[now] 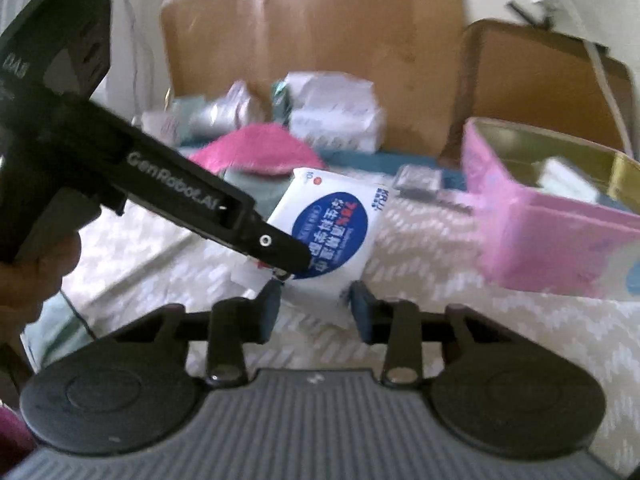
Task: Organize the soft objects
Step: 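Drop the blue-circle packet into the pink tin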
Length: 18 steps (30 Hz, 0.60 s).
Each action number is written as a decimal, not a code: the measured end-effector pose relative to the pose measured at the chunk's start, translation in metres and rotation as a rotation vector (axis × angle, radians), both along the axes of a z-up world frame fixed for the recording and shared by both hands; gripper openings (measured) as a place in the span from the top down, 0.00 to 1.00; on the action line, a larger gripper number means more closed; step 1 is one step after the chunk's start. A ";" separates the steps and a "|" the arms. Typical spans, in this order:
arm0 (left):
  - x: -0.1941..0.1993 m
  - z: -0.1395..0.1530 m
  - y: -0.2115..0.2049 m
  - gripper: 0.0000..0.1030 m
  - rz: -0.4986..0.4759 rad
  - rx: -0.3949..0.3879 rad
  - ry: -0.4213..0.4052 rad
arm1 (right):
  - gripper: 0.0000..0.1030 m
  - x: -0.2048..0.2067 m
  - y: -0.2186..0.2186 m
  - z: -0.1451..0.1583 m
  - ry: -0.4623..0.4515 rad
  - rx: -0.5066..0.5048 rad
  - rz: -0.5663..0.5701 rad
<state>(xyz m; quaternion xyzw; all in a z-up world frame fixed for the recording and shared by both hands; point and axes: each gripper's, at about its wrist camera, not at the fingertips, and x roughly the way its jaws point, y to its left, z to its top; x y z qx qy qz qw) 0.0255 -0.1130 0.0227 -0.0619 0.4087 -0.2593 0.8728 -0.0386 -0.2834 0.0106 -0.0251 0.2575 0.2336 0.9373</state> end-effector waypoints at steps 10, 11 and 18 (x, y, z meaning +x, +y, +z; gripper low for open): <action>0.028 0.073 -0.080 0.67 -0.173 -0.022 -0.258 | 0.59 0.012 -0.054 0.048 -0.251 0.015 -0.283; 0.036 0.074 -0.092 0.67 -0.186 -0.026 -0.264 | 0.59 0.019 -0.062 0.049 -0.252 0.016 -0.313; 0.090 0.064 -0.173 0.61 -0.216 0.016 -0.292 | 0.49 0.078 -0.106 0.038 -0.210 -0.054 -0.533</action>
